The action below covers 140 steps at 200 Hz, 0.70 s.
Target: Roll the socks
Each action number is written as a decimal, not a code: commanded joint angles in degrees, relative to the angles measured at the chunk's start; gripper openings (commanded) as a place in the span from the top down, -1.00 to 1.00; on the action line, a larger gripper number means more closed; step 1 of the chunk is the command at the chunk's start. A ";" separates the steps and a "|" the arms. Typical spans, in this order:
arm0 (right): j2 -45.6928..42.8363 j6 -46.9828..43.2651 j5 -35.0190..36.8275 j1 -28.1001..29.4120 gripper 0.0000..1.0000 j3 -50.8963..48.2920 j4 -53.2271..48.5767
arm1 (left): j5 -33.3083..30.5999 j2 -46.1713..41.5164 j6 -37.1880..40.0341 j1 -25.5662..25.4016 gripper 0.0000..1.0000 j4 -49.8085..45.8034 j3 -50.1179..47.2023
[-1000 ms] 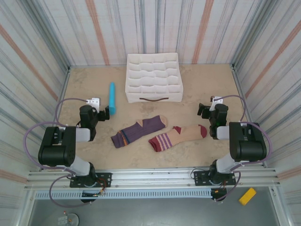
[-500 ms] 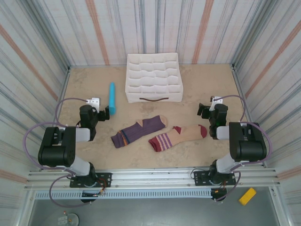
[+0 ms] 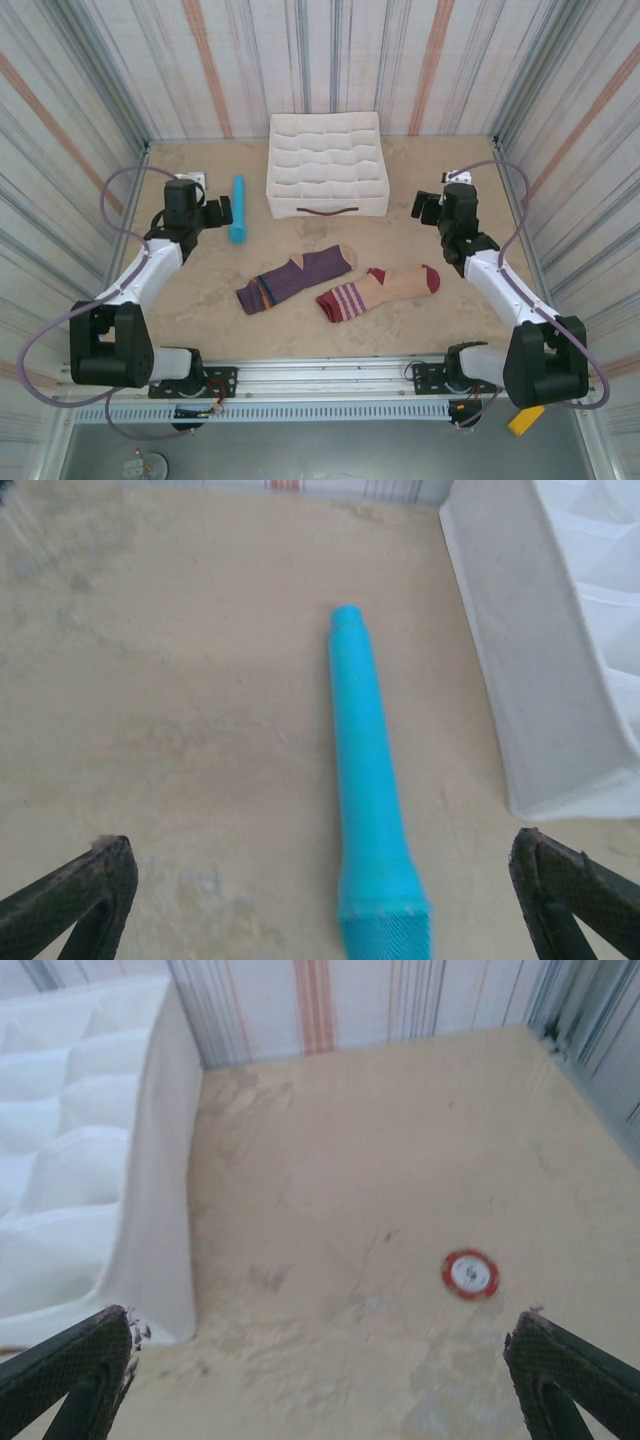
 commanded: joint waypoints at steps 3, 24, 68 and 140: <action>-0.67 7.28 -2.95 3.08 -0.98 3.68 -19.04 | 6.58 -2.73 -7.30 -1.11 -0.97 -18.39 4.57; -0.54 9.86 -4.79 7.77 -0.98 5.76 -25.27 | 14.51 -2.88 -10.15 -1.77 -0.97 -24.82 8.17; 2.26 19.38 -8.36 14.20 -0.98 6.93 -38.75 | 20.23 -3.86 -10.94 -10.68 -0.95 -32.00 10.76; 0.75 27.23 -14.27 19.43 -0.98 0.53 -40.98 | 23.36 -1.24 -22.17 -23.38 -0.91 -22.65 4.02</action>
